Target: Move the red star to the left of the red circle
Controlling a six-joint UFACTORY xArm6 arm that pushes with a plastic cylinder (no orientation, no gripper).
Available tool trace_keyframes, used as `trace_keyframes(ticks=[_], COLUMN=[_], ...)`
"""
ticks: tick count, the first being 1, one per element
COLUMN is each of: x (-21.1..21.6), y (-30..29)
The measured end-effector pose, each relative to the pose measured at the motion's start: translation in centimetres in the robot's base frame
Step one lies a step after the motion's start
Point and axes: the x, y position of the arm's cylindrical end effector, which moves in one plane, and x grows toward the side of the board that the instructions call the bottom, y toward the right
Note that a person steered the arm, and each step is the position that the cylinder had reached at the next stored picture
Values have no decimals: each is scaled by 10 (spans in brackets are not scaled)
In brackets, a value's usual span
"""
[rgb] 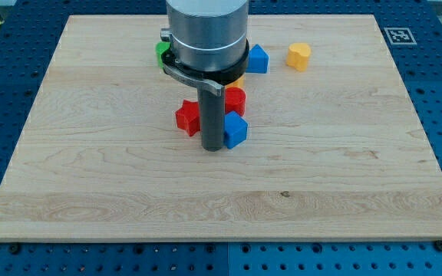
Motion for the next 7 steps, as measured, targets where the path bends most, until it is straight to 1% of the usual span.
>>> trace_keyframes(ticks=[2,7], x=[-10,-40], y=[-17,-17])
